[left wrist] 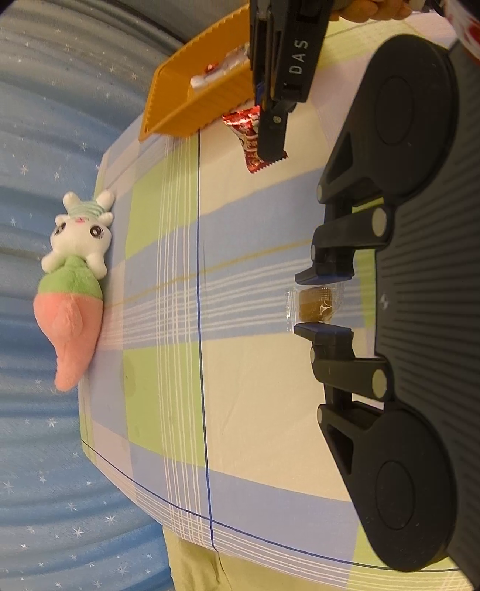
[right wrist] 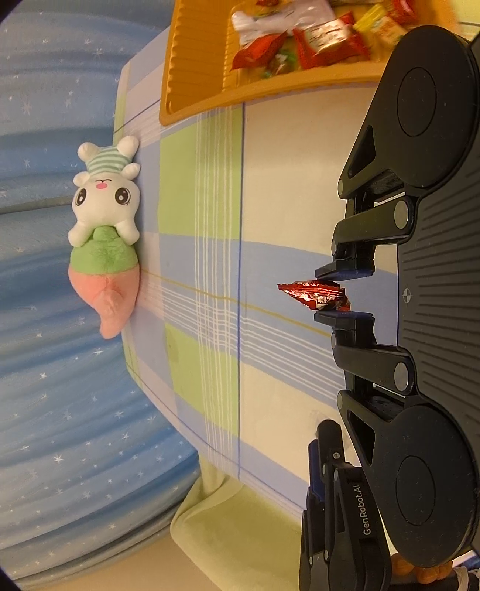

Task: Organize snacks
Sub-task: 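Carry the red candy and clear brown candy over the orange tray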

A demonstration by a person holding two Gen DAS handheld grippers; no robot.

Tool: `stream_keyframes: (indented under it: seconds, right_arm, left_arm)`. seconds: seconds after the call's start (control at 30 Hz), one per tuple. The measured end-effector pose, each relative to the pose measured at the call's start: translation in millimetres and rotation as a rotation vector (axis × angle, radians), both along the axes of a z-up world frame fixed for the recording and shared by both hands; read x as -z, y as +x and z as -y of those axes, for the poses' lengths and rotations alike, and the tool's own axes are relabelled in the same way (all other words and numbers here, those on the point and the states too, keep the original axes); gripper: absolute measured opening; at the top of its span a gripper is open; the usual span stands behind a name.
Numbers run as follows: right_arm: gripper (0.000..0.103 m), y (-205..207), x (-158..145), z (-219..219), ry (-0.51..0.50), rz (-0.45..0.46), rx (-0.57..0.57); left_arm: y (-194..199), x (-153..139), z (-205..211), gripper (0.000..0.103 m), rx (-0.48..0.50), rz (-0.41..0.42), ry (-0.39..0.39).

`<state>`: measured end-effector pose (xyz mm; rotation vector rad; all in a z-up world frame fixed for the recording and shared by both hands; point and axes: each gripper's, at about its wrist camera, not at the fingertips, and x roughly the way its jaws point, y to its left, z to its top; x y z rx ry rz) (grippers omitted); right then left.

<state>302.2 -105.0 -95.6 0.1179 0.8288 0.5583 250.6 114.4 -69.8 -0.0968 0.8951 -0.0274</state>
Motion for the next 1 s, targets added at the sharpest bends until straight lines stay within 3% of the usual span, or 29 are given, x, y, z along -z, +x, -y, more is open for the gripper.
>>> stream_keyframes:
  seconds: [0.47, 1.0]
  right_arm:
    - [0.017, -49, -24, 57, 0.041, 0.035, 0.036]
    - [0.017, -61, -42, 190, 0.055, 0.066, 0.207]
  left_arm:
    - [-37, -35, 64, 0.019, 0.098, 0.072, -0.02]
    - [-25, -59, 192, 0.019, 0.255, 0.13, -0.035]
